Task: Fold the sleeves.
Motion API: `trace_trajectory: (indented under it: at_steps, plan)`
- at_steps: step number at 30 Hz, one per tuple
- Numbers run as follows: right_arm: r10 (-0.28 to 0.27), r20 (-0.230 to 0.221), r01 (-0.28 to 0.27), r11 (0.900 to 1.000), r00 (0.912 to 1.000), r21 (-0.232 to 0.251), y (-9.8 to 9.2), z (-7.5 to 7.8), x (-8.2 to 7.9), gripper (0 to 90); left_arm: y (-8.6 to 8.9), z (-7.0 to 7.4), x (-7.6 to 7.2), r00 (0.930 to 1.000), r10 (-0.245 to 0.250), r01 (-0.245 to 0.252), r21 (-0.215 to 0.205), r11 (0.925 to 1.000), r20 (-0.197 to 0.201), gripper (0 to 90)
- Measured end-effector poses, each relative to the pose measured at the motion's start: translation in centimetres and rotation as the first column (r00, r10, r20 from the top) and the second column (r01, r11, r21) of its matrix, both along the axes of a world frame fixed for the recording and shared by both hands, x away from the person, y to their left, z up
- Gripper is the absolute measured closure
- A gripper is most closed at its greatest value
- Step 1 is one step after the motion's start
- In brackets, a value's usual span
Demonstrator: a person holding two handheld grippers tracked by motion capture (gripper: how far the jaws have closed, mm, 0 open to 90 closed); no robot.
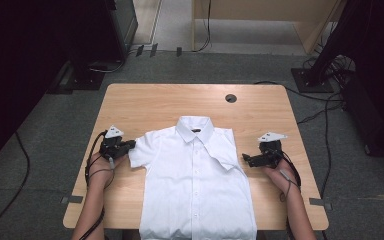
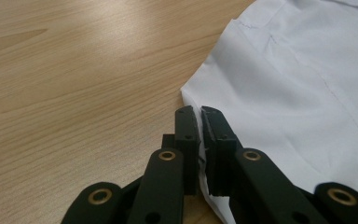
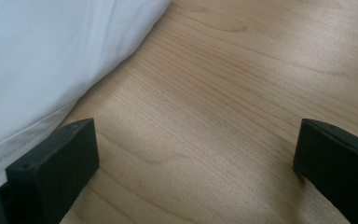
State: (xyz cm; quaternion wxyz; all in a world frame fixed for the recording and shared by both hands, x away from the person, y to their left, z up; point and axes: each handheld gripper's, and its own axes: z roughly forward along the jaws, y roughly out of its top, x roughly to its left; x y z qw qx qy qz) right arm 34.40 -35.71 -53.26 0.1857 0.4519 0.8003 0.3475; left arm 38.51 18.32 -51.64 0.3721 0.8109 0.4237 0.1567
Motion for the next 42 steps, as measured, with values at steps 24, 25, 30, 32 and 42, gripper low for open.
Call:
trace_trajectory:
  at_steps: [24,25,30,32,42]
  plan:
    - [-0.014,-0.001,0.014,1.0,0.9999,0.001,0.0,0.0,0.0,0.0,-2.5,1.5,-0.5,0.9965,-0.081,0.08,-0.08,0.9936,-0.019,86.9]
    - [-0.014,-0.001,0.014,1.0,0.9999,0.001,0.0,0.0,0.0,0.0,-3.0,1.5,-0.5,0.9954,-0.093,0.092,-0.069,0.9934,-0.019,86.8]
    - [-0.014,-0.001,0.014,1.0,0.9999,0.001,0.0,0.0,0.0,0.0,-3.8,1.5,-0.7,0.9934,-0.114,0.113,-0.06,0.9917,-0.009,86.8]
    - [-0.014,-0.001,0.014,1.0,0.9999,0.001,0.0,0.0,0.0,0.0,-4.2,1.6,-0.8,0.9924,-0.123,0.123,-0.051,0.9911,-0.003,86.8]
    - [-0.017,-0.002,0.017,1.0,0.9999,0.002,0.0,0.0,0.0,0.0,-6.0,1.6,-1.1,0.9874,-0.158,0.158,-0.039,0.9867,-0.001,86.7]
